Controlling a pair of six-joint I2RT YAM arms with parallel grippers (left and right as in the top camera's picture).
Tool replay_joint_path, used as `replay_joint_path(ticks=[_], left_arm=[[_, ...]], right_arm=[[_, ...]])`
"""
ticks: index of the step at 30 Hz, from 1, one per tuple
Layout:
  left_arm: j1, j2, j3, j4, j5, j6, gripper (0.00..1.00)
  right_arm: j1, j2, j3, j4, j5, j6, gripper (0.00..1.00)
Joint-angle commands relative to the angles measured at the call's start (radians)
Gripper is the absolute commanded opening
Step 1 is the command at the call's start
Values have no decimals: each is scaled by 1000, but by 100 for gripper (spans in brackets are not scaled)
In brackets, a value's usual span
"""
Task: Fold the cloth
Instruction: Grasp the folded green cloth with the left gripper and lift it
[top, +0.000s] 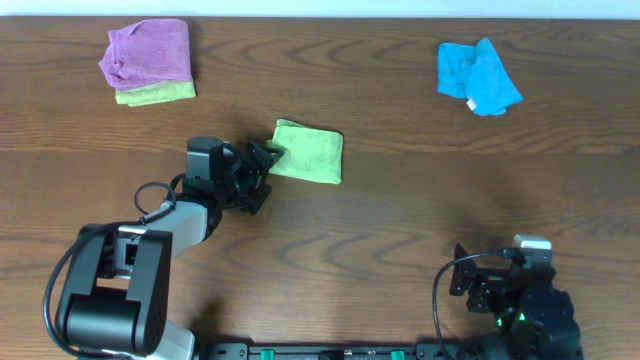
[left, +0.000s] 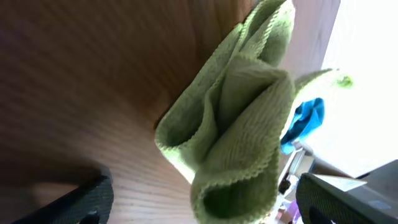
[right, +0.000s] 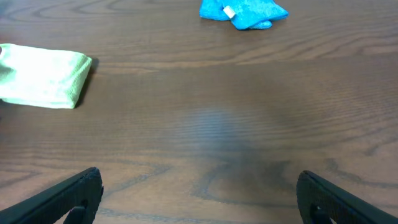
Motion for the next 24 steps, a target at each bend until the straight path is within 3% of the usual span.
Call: replay_joint_path(ticks=[1,17,24], left_arm=[[-12,27,-2,10,-35,-27,96],[-130,40,0,32,-254,-35,97],[-134,129,11,108,-264,-55,100]], right_arm=[[-6,-6,-5,0,10,16,99],[-6,-6,-5,0,10,16,99],[-6,-6,-5,0,10,16,99]])
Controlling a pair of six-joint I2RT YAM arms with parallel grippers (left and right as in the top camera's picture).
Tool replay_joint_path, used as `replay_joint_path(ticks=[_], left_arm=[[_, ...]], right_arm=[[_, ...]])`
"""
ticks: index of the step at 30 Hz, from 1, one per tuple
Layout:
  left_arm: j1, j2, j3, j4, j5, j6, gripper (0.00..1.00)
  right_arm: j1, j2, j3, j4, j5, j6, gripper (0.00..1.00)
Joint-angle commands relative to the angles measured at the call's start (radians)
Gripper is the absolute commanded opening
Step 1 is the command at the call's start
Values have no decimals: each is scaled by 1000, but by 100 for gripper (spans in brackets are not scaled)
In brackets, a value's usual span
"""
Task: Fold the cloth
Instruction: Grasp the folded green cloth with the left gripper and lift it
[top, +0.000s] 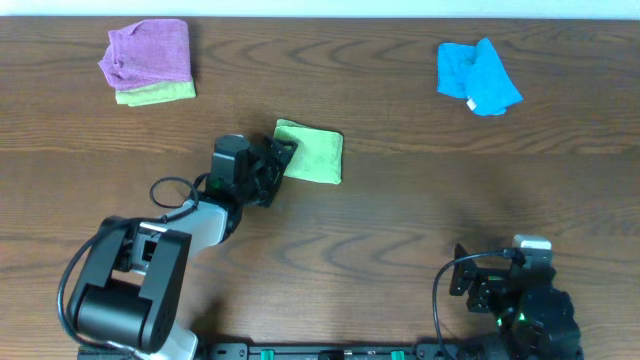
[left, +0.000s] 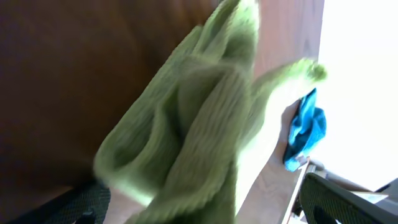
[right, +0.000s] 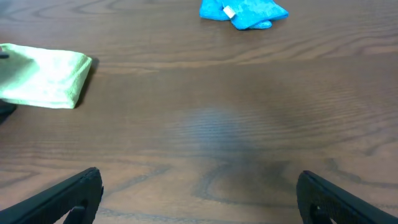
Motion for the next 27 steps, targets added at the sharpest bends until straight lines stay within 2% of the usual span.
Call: replay_joint_path(ticks=[1,4,6,7,10,13,15,17,21,27], left_arm=[[-2,101,-6,-2,-50,-35,100],[-3,143,5,44,-27,-43,100],[-3,151,7,43,-29,-46,90],[-3,151,7,43,-31,-45,84],[-3,151,7,43,-43,-38,54],[-3,151,7,44,-56,8,40],[-3,156,7,44,-56,42,19],[-3,164,7,45,-56,81,7],[-3,204,7,61,-38,164,6],[1,246,13,194,32,291,6]], right_arm=[[-6,-6,-5,-1,10,16,99],[-6,-6,-5,-1,10,16,99],[-6,-6,-5,-1,10,16,99],[-6,-6,-5,-1,10,16,99],[-6,-6,-5,-1,10,16,99],[-6,-6,-5,-1,10,16,99],[-6,-6,-5,-1,10,16,99],[-6,-6,-5,-1,10,16,99],[-6,-6,-5,-1,10,16,99],[-6,-6,-5,-1,10,16,99]])
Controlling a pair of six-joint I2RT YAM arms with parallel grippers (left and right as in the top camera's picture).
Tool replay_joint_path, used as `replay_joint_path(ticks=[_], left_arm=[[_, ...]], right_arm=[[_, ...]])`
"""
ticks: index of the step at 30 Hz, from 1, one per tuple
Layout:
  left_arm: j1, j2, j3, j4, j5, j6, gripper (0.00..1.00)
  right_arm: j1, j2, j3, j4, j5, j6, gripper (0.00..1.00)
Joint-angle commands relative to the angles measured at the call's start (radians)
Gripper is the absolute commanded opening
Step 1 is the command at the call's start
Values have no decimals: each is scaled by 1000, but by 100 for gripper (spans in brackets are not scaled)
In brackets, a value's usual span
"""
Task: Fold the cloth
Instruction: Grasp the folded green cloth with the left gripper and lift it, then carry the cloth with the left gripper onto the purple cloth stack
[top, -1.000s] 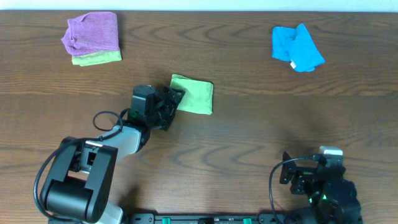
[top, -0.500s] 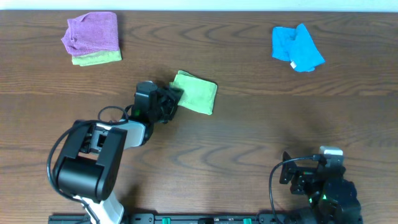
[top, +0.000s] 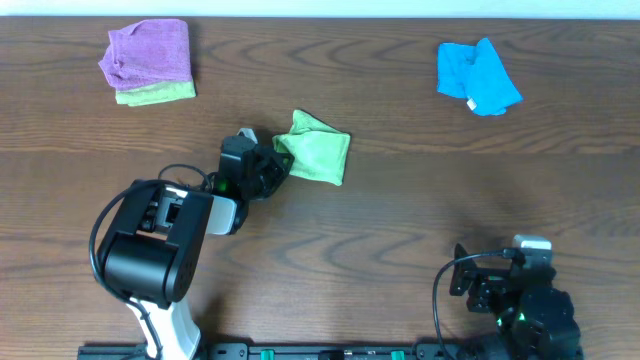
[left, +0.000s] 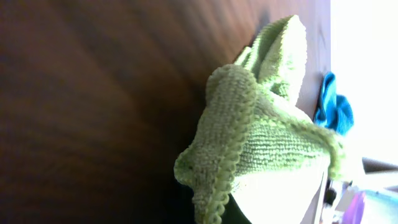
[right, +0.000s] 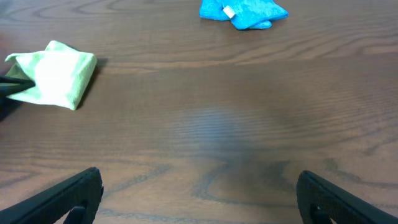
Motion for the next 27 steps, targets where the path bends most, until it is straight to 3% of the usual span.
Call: replay_joint_path(ticks=[1,9,16,20,27], left_arm=[[6,47,-2,8,32,100,6],[74,44,238,-36,214,107,6],[126,44,542,-334,262,172,6],[162,44,745,-586,215,261,6],[233,44,1003,-819,34,363,6]], right_arm=[[-6,-6,-5,-1,10,16,99],[-6,-6,-5,-1,10,16,99],[-6,-6,-5,-1,10,16,99],[-6,-6,-5,-1,10,16,99],[-6,-6,-5,-1,10,16,99]])
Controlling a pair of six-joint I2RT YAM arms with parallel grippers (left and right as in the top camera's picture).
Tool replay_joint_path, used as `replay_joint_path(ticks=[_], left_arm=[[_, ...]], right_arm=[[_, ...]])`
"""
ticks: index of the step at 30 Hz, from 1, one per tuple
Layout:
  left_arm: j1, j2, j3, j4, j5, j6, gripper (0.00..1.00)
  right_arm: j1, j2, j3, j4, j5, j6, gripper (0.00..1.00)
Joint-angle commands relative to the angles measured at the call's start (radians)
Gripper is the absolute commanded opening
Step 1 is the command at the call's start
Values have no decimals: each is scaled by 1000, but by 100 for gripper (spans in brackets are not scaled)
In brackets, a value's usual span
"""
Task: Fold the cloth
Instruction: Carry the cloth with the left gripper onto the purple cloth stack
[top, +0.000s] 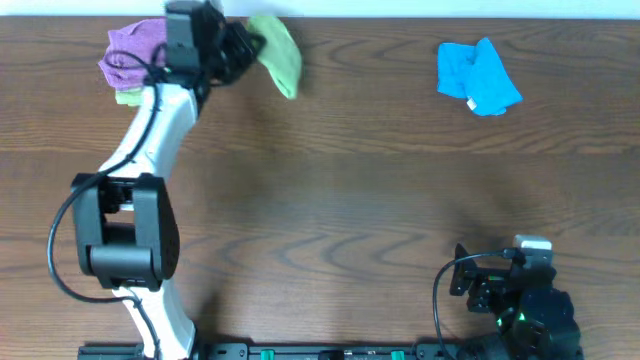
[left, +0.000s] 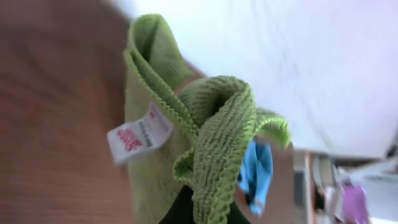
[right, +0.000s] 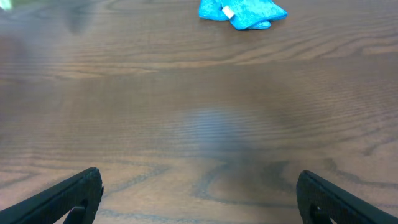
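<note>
The folded green cloth (top: 277, 53) hangs bunched in the air over the table's far edge, left of centre. My left gripper (top: 243, 45) is shut on it, arm stretched far out. In the left wrist view the cloth (left: 186, 118) fills the middle with a white tag (left: 138, 134) showing, and its hem is pinched between the dark jaws at the bottom edge. My right gripper (right: 199, 199) stands open at the near right over bare wood (right: 205, 124), nothing between its fingers.
A purple cloth (top: 128, 55) lies on another green one (top: 128, 97) at the far left, partly under my left arm. A crumpled blue cloth (top: 478, 75) lies at the far right, also in the right wrist view (right: 242, 12). The table's far edge is right behind.
The green cloth was on the table's middle with a corner raised in my left gripper. Now it is off the table, held up at the far edge near the purple cloth.
My left gripper stood open beside the folded green cloth in mid-table. Then it was closer, at the cloth's left edge. Then it had a corner pinched and lifted. Now it holds the cloth aloft at the far left. The right arm stayed still.
</note>
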Motion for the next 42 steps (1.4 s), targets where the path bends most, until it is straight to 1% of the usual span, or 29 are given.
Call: replay_joint_path(ticks=[1,4,9,18,23,31,42], left_arm=[[39,-3,93,-30,-115,78,6],[76,-3,129,-37,-163,85,5],[144,7,136,-36,-224,84,6],[243,83,137,32,-227,74,5],[261,136,137,55,-219,67,6],[275,155,137,72,-233,65,6],[340,155,137,23,-257,75,6]], right_arm=[[-6,-6,-5,-1,6,16,99],[-6,-6,-5,-1,6,16,99],[-6,-6,-5,-1,6,16,99],[-6,-6,-5,-1,6,16,99],[-6,-6,-5,-1,6,16,99],[-6,-6,-5,-1,6,16,99],[-6,-6,-5,-1,6,16,99]])
